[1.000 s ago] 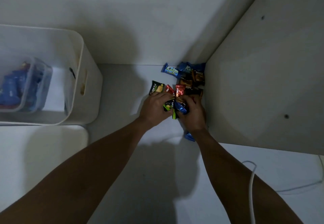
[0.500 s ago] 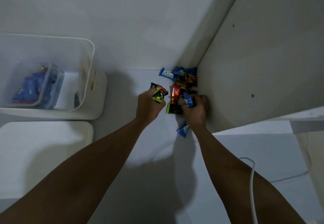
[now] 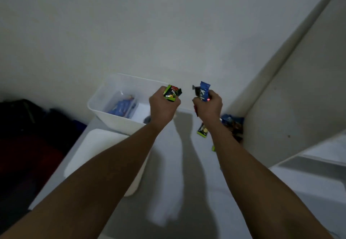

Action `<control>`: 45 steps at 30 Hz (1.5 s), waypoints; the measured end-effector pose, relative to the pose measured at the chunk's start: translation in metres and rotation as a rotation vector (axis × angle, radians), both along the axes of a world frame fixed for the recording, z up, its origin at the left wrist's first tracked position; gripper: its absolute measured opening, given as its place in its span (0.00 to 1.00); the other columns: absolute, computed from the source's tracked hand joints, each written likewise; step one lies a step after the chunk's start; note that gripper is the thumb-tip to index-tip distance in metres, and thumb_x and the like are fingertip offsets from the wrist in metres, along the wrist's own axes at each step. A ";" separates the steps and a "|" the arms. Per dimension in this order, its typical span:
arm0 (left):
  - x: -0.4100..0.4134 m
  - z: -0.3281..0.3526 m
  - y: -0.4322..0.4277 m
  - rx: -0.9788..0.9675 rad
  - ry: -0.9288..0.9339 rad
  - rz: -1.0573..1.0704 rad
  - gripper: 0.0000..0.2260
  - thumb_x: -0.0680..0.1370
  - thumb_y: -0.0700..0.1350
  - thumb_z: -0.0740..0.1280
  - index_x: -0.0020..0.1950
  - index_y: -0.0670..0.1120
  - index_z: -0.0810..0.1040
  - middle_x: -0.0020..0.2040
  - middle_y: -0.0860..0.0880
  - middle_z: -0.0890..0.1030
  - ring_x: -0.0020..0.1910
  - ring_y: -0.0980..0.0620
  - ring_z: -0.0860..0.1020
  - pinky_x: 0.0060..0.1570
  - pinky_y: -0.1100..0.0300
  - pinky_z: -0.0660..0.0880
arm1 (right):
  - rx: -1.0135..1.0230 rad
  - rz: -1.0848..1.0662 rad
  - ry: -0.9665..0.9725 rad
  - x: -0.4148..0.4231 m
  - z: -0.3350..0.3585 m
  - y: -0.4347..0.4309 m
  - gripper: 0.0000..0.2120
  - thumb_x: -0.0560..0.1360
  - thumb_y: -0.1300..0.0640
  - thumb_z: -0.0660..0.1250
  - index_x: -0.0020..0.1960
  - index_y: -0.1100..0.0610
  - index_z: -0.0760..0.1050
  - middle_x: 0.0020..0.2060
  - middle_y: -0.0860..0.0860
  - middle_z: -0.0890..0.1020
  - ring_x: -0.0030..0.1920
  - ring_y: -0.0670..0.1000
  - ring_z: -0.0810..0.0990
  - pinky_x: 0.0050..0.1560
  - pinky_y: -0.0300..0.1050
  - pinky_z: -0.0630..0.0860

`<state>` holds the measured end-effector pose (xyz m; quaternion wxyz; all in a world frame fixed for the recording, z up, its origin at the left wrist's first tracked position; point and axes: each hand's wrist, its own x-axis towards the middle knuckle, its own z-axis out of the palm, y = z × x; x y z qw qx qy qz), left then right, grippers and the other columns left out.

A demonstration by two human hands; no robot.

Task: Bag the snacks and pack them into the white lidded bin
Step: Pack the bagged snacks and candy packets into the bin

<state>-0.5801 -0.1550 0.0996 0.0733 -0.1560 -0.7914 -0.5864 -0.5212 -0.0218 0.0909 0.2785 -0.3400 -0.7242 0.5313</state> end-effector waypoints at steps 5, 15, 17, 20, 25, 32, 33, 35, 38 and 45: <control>-0.054 0.007 -0.071 -0.120 -0.149 0.217 0.08 0.65 0.42 0.76 0.39 0.43 0.78 0.33 0.50 0.79 0.32 0.51 0.78 0.33 0.57 0.78 | -0.117 0.228 -0.062 -0.066 0.017 -0.068 0.04 0.64 0.61 0.72 0.38 0.58 0.79 0.29 0.53 0.80 0.29 0.51 0.77 0.34 0.48 0.78; -0.118 -0.028 -0.112 -0.154 -0.420 0.141 0.14 0.67 0.50 0.78 0.46 0.44 0.82 0.43 0.48 0.84 0.44 0.49 0.82 0.44 0.59 0.78 | -0.264 0.298 -0.266 -0.154 0.003 -0.110 0.20 0.70 0.42 0.74 0.35 0.57 0.72 0.32 0.56 0.78 0.40 0.61 0.83 0.44 0.61 0.83; -0.124 -0.033 -0.111 -0.156 -0.461 0.072 0.18 0.69 0.60 0.75 0.46 0.47 0.81 0.42 0.51 0.84 0.43 0.52 0.81 0.43 0.61 0.76 | -0.160 0.282 -0.304 -0.158 0.005 -0.110 0.25 0.70 0.37 0.71 0.32 0.57 0.70 0.30 0.55 0.75 0.39 0.60 0.81 0.45 0.58 0.83; -0.134 -0.035 -0.107 -0.155 -0.527 -0.011 0.28 0.72 0.69 0.65 0.51 0.44 0.83 0.48 0.49 0.85 0.49 0.49 0.82 0.47 0.62 0.74 | -0.107 0.262 -0.295 -0.162 0.005 -0.106 0.27 0.77 0.37 0.62 0.33 0.59 0.72 0.30 0.54 0.76 0.35 0.56 0.79 0.43 0.50 0.77; -0.141 -0.026 -0.101 -0.246 -0.581 -0.051 0.35 0.79 0.67 0.52 0.67 0.39 0.75 0.65 0.41 0.77 0.63 0.43 0.75 0.57 0.57 0.65 | -0.188 0.171 -0.257 -0.165 0.003 -0.097 0.24 0.79 0.39 0.58 0.35 0.57 0.72 0.35 0.53 0.77 0.46 0.62 0.81 0.52 0.62 0.80; -0.140 -0.021 -0.086 -0.354 -0.536 -0.059 0.34 0.81 0.65 0.49 0.59 0.37 0.77 0.52 0.47 0.77 0.53 0.46 0.74 0.62 0.51 0.68 | -0.210 0.096 -0.264 -0.145 0.005 -0.069 0.19 0.79 0.46 0.61 0.43 0.63 0.75 0.39 0.57 0.79 0.45 0.60 0.82 0.39 0.55 0.84; -0.141 -0.022 -0.080 -0.379 -0.500 -0.072 0.35 0.79 0.67 0.50 0.57 0.37 0.77 0.53 0.48 0.78 0.54 0.46 0.76 0.62 0.51 0.69 | -0.197 0.088 -0.272 -0.140 0.004 -0.062 0.19 0.79 0.47 0.61 0.43 0.64 0.76 0.40 0.57 0.80 0.44 0.60 0.82 0.41 0.56 0.84; -0.140 -0.024 -0.063 -0.408 -0.435 -0.104 0.34 0.76 0.69 0.54 0.59 0.40 0.78 0.58 0.44 0.81 0.59 0.43 0.77 0.62 0.50 0.70 | -0.171 0.057 -0.296 -0.127 -0.003 -0.047 0.18 0.79 0.49 0.62 0.41 0.64 0.76 0.39 0.58 0.80 0.40 0.58 0.81 0.44 0.59 0.83; -0.124 -0.022 -0.026 -0.389 -0.294 -0.153 0.22 0.77 0.60 0.64 0.62 0.45 0.77 0.61 0.45 0.79 0.60 0.45 0.77 0.61 0.54 0.71 | -0.079 -0.032 -0.339 -0.101 -0.025 -0.019 0.18 0.78 0.51 0.61 0.36 0.62 0.73 0.32 0.56 0.77 0.39 0.61 0.80 0.47 0.57 0.81; -0.062 -0.052 0.064 -0.461 0.029 -0.491 0.18 0.76 0.55 0.67 0.63 0.48 0.76 0.60 0.48 0.78 0.61 0.47 0.74 0.60 0.49 0.72 | 0.243 -0.258 -0.500 0.038 -0.127 0.036 0.19 0.79 0.51 0.57 0.54 0.66 0.76 0.51 0.66 0.79 0.54 0.66 0.76 0.55 0.54 0.71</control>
